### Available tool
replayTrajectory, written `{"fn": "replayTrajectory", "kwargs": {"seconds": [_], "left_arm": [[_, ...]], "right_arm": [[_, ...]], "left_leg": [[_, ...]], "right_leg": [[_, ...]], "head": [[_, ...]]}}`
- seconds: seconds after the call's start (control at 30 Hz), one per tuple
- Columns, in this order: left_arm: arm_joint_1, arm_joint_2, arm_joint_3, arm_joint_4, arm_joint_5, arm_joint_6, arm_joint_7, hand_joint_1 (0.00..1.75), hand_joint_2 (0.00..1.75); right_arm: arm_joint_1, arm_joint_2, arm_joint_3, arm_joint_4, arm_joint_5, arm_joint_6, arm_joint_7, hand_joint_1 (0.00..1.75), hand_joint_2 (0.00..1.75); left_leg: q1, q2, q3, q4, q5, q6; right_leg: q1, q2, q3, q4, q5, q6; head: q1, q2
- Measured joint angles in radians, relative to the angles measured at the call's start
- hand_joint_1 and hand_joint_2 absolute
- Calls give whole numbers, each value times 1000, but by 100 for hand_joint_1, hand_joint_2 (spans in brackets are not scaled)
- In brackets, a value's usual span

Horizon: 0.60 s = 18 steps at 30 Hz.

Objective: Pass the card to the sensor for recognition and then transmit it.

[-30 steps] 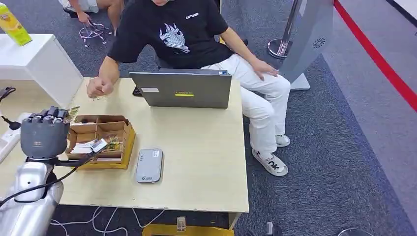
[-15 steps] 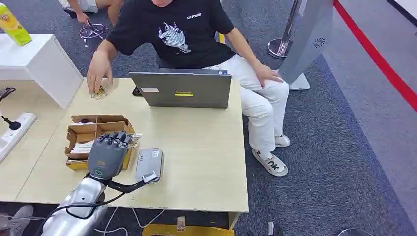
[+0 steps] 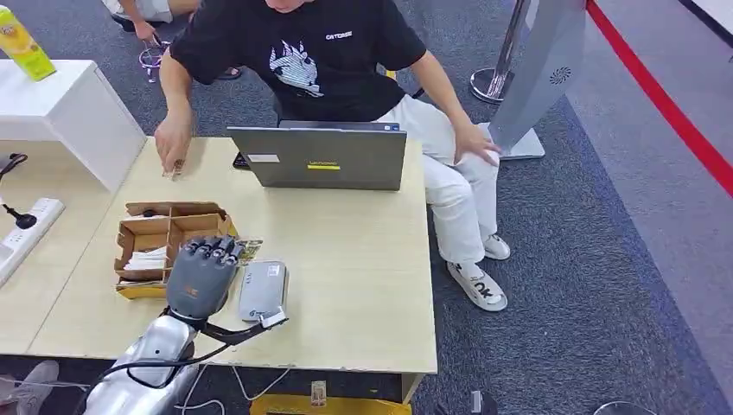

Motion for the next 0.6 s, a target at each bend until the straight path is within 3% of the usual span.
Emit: {"fn": "replayTrajectory", "kwargs": {"seconds": [0.3,0.37,0.43,0.6], "left_arm": [[-5,-7,0,34,3,-60,-38,175,175],[-10,-15,0,63,3,-84,-45,175,175],[-23,-25,0,116,12,-155,-57,175,175],[-36,-44,0,214,15,-177,-66,175,175]], "right_arm": [[0,0,0,0,-3,0,-3,0,175],[0,0,2,0,-3,1,-3,0,175],[0,0,5,0,-3,5,-3,0,175],[1,0,5,0,-5,9,-3,0,175]], "left_leg": [[0,0,0,0,0,0],[0,0,0,0,0,0],[0,0,0,0,0,0],[0,0,0,0,0,0]], "right_leg": [[0,0,0,0,0,0],[0,0,0,0,0,0],[0,0,0,0,0,0],[0,0,0,0,0,0]], "head": [[0,0],[0,0],[0,0],[0,0]]}}
